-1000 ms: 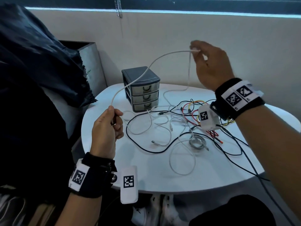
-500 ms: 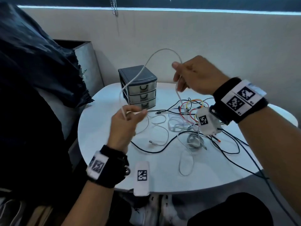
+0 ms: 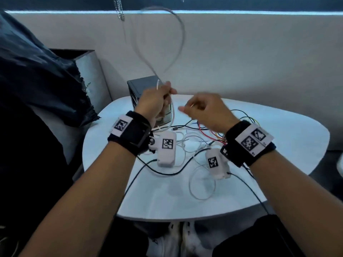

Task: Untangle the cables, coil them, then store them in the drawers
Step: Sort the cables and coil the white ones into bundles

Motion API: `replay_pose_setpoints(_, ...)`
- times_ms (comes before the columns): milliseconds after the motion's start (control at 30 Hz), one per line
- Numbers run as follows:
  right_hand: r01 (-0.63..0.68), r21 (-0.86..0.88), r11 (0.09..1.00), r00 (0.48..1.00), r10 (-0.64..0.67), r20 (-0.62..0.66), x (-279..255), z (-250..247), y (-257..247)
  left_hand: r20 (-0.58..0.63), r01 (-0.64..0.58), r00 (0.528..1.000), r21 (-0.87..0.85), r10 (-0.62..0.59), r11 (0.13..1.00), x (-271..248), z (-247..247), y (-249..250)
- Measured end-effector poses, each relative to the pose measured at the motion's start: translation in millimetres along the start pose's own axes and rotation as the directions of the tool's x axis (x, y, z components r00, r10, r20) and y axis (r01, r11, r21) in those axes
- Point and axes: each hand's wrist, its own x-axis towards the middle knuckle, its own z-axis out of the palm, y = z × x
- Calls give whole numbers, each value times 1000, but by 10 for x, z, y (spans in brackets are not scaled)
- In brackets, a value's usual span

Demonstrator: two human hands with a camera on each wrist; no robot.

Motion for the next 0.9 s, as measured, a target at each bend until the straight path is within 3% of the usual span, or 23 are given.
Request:
replay_pose_setpoints(67,-34,-44,998,961,45,272,-119,171,69,33,-31,999,-79,34,996,40,-28,93)
replay_pose_setpoints(133,-37,-41,998,918,50,394,-165,329,153,54,-65,996,-135,73,989,57,-62,169)
replay_pose_setpoints(367,-231,-43,972,875,227,428,-119,654,453,138,81,990,-434,-23,897,52,-288,326)
replay_pose_setpoints(467,-202,-224,953,885,276,375,67,567,590,178,121,983,-457,-42,881,25,-390,381)
replay_pose_setpoints(533,-193,-315,929,923,281,263,228,374,616,169,112,985,-417,-45,902,6,-476,407)
replay_pose_setpoints(600,-194,-293,936,974,219,53,383,143,593,146,92,988,-316,-47,944,-5,-550,390)
replay_pose_setpoints(667,-176,-252,952,984,164,-69,507,-45,545,140,70,989,-241,-36,968,-9,-570,334)
replay_pose_setpoints(733,-183,-220,958,983,173,-61,570,-150,496,108,50,994,-209,-27,977,-4,-552,265)
replay_pose_setpoints(800,-162,-298,941,986,164,-17,540,-175,495,50,30,998,-134,-23,991,16,-531,193)
replay_pose_setpoints(900,-146,-507,849,969,227,102,347,-148,584,-18,105,994,246,-103,964,33,-521,56)
